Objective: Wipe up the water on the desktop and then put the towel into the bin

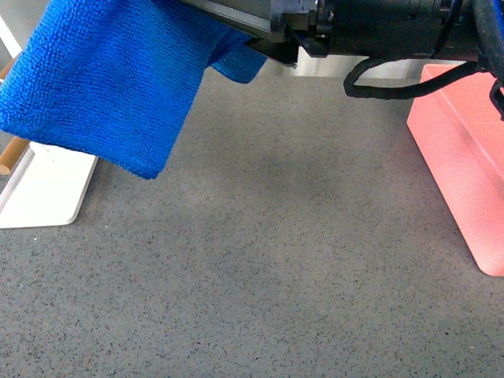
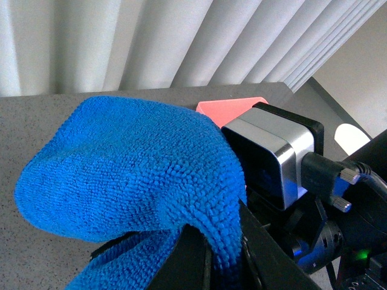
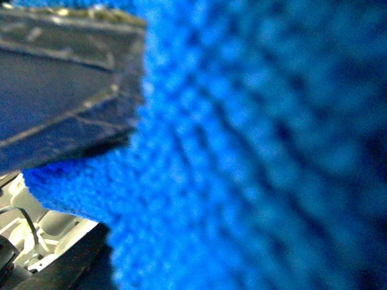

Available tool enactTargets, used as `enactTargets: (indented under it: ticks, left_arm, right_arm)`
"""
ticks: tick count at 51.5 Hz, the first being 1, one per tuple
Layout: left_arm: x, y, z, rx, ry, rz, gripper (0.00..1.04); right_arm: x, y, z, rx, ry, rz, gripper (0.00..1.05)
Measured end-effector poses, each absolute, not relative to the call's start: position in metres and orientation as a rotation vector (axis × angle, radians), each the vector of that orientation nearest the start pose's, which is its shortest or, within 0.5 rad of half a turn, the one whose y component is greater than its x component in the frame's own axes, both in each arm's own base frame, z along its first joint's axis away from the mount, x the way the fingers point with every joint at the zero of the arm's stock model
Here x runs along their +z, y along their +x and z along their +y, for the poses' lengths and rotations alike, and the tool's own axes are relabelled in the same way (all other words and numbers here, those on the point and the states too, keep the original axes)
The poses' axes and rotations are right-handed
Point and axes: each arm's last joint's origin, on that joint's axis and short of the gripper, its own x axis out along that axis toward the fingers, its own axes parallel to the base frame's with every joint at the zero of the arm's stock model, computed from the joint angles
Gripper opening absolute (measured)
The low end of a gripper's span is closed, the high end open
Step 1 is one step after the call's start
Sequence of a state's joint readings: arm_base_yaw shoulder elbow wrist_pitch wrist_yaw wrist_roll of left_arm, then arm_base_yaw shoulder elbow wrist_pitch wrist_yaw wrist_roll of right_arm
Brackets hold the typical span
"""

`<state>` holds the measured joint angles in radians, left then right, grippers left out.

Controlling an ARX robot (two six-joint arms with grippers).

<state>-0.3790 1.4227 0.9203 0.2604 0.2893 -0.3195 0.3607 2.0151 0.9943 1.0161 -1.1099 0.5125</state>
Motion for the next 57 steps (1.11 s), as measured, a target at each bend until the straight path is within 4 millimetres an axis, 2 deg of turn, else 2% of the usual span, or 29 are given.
enactTargets:
  ticks: [13, 20, 24, 27, 42, 55, 57]
  left_arm:
    - [0.276, 0.292, -0.125, -0.619, -0.294, 0.35, 0.04]
    - [0.276, 0.292, -0.125, -0.617, -0.294, 0.35, 0.04]
    - [0.276, 0.292, -0.125, -0.617, -0.295, 0.35, 0.05]
    - [0.276, 0.292, -0.125, -0.618, -0.294, 0.35, 0.15]
    - [0.276, 0.292, -0.125, -0.625, -0.295, 0.351, 0.49]
    - [0.276, 0.292, -0.126, -0.629, -0.295, 0.352, 0.95]
    - [0.276, 0.292, -0.126, -0.629, -0.295, 0.352, 1.0]
  right_arm:
    - [0.164, 0.36, 0.166, 1.432, 0.442, 0.369, 0.42]
    - [0.164, 0.36, 0.165, 1.428, 0.447, 0.365, 0.16]
    - [0.163, 0.361, 0.164, 1.422, 0.449, 0.369, 0.05]
    - [0.163, 0.361, 0.164, 1.419, 0.45, 0.37, 0.05]
    - [0.16, 0.361, 0.162, 1.394, 0.444, 0.383, 0.05]
    - [0.161, 0.36, 0.154, 1.366, 0.421, 0.388, 0.05]
    - [0.162, 0.359, 0.153, 1.364, 0.416, 0.386, 0.05]
